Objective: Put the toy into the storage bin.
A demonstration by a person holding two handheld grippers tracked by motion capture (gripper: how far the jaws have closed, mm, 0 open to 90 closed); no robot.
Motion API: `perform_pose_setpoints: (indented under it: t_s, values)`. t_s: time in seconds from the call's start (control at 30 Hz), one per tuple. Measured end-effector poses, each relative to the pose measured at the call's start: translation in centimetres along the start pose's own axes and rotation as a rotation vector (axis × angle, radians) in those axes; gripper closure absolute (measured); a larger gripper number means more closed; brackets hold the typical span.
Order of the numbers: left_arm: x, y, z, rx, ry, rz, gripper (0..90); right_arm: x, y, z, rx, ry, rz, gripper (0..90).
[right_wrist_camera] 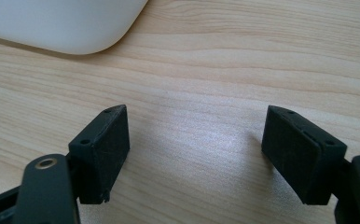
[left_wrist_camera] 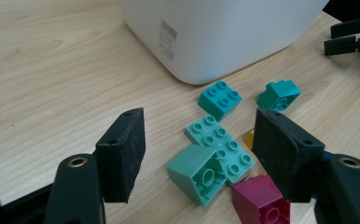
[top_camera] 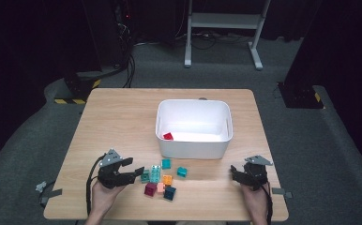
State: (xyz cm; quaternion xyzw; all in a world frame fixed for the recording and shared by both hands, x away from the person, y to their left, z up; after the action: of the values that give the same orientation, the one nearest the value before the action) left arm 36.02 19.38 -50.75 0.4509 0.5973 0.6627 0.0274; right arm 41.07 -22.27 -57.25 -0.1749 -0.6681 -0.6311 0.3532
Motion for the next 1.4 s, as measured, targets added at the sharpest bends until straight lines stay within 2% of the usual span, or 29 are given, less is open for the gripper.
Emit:
perform_pose_setpoints:
  t_s: [0.1, 0.17, 0.6, 0.97, 1.4]
  values:
    - [-0.1, -0.1, -0.2, 0.009, -0.014, -0.012, 34.5, 0.0, 0.0, 0.0, 0.0, 0.0, 0.0, 23.1]
    - [-0.3, -0.4, -0.2, -0.005, -0.007, 0.001, 34.4, 0.0, 0.0, 0.0, 0.0, 0.0, 0.0, 23.1]
    - [-2.2, -2.3, -0.5, 0.005, -0.018, 0.034, 34.3, 0.0, 0.0, 0.0, 0.001, -0.001, 0.0, 23.1]
    - [-3.8, -3.3, -0.7, -0.019, 0.01, 0.078, 34.7, 0.0, 0.0, 0.0, 0.002, -0.001, 0.0, 23.1]
    - [-4.8, -4.1, -0.2, -0.008, 0.036, 0.116, 35.9, 0.0, 0.0, 0.0, 0.0, 0.0, 0.0, 23.0]
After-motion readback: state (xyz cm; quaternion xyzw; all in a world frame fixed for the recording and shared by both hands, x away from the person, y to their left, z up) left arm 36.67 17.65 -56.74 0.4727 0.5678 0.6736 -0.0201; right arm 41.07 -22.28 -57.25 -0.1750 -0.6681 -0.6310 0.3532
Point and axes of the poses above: each handheld gripper's, and its own axes: x roughly backward along the jaws, y roughly out of its top, z roughly to its left, the point moved 7 cm from there along -x, roughly forward along the jaws, and after that the axes turned 5 degrees about -x, right-handed, at the moved point
